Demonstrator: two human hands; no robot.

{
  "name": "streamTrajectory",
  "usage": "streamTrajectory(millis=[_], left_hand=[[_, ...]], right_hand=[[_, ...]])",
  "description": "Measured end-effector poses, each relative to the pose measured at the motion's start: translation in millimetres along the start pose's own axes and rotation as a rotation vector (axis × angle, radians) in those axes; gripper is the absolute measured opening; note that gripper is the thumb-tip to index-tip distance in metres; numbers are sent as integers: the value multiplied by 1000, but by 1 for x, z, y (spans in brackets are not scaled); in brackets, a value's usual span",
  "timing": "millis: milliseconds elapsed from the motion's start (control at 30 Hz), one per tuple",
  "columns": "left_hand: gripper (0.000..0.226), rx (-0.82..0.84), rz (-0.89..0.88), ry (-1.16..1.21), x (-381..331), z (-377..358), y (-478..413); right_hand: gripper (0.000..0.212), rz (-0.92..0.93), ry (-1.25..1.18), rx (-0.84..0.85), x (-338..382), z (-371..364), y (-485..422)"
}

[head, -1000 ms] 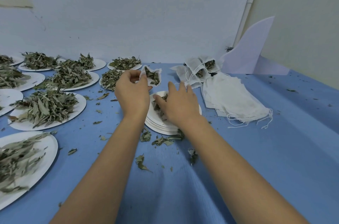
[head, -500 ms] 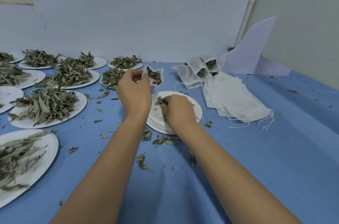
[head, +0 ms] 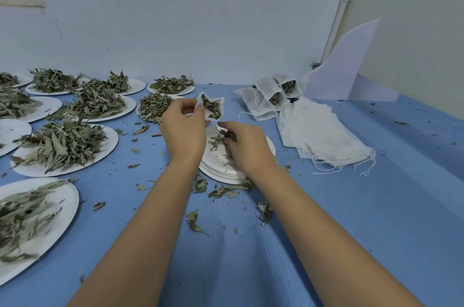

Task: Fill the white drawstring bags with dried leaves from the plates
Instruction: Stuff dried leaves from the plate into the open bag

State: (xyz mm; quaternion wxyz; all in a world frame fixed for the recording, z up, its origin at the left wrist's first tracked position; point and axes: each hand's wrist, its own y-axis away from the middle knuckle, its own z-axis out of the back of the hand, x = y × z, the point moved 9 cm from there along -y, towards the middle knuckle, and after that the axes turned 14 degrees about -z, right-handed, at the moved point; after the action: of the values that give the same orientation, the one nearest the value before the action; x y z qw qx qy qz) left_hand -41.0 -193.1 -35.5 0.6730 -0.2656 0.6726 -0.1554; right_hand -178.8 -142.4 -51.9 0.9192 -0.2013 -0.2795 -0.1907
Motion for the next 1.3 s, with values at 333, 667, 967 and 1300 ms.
streamTrajectory(millis=[333, 667, 967, 1300], left_hand=[[4, -14, 32, -3, 4, 2, -2], [5, -6, 44, -8, 3, 1, 1], [6, -17, 29, -28, 4, 2, 1], [18, 114, -27, -133, 2, -11, 10]], right_hand=[[66, -80, 50, 31, -9, 15, -5], [19, -128, 161, -57, -17, 13, 4], [18, -116, -128, -147, -12, 43, 1], [15, -202, -443, 2, -9, 69, -5]])
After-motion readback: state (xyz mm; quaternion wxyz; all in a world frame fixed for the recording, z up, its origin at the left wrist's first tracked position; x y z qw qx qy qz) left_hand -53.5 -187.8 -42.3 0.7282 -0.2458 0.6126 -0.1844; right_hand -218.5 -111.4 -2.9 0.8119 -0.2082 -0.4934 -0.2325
